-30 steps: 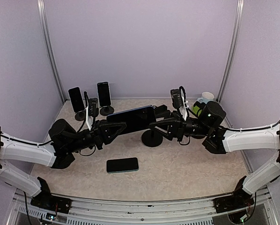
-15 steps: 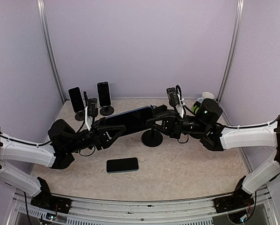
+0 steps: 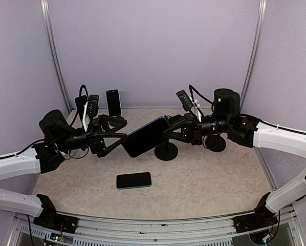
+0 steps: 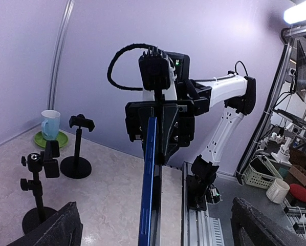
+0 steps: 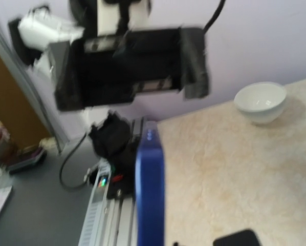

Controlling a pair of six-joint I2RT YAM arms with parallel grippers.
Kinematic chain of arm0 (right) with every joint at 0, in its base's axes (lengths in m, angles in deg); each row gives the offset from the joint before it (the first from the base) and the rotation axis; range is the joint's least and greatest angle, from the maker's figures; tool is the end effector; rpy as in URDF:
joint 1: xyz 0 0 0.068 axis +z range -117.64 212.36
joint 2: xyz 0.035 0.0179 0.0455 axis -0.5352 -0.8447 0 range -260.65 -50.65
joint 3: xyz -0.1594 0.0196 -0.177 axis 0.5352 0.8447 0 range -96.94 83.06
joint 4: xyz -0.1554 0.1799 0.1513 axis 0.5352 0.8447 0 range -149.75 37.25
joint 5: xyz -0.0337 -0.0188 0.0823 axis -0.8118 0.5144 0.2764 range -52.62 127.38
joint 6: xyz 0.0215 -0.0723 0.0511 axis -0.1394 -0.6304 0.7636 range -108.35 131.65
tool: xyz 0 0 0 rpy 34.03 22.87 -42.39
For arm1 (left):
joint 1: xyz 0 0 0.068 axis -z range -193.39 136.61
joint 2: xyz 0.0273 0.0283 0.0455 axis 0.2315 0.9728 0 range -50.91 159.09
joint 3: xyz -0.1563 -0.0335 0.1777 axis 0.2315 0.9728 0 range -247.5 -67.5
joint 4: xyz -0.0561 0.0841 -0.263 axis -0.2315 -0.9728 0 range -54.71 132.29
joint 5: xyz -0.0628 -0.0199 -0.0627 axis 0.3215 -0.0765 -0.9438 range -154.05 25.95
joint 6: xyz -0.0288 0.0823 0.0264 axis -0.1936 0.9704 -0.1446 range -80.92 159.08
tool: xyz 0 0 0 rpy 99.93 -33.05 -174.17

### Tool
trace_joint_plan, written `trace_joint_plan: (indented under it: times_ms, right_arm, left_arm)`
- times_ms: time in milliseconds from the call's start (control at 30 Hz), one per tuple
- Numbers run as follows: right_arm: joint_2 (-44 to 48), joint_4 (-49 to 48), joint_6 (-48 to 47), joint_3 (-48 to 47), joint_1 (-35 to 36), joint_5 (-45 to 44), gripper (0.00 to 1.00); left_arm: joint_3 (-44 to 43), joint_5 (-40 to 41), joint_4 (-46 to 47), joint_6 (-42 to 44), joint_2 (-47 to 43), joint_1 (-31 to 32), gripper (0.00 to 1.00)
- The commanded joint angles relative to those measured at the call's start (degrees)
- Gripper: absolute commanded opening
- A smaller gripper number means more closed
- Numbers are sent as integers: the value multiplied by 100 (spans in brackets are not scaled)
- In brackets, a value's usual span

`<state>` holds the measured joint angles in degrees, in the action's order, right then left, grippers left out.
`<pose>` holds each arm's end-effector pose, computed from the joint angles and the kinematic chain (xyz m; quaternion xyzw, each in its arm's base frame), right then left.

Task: Place the phone on the phone stand
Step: Pass from the left arm to the right, then pass from the right arm to the left

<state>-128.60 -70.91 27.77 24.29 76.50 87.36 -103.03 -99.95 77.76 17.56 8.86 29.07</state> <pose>0.2213 0.3018 0.2886 -0.4345 0.5968 0.5742 0.3541 0.1964 -0.2445 0.2839 0.3439 0.5503 -0.5553 0.5200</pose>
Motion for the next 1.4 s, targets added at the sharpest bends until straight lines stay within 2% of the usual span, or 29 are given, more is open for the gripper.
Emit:
trace_joint_plan:
  times_ms: [0,267,700,933,1067,1167,1300,1367]
  right_arm:
    - [130,1521,-1073,-428,-34,612,0]
    - [87,3019,-2102,-735,-22,646,0]
    - [-452,3689,-2594,-987,68,418,0]
    - [-518,3691,-2589,-1025,69,344,0]
    - [-515,3678,-2554,-1031,76,378,0]
    - [-445,3599,-2534,-1003,77,342,0]
    - [-348,3471,-2502,-955,77,326,0]
    - [-335,3437,-2491,-953,75,332,0]
  left_arm:
    - [-612,-690,-1720,728,254,-16,99]
    - [-1272,-998,-2762,1247,1007,286,98]
    - [-1797,-1257,-3193,1357,2036,542,77]
    - [-2012,-1333,-3465,1471,2337,636,60]
    - [-2015,-1315,-3494,1512,2390,667,54]
    - [-2011,-1310,-3481,1509,2391,683,47]
    - [-1989,-1315,-3467,1504,2412,710,31]
    - [-1983,-1316,-3467,1511,2419,728,19]
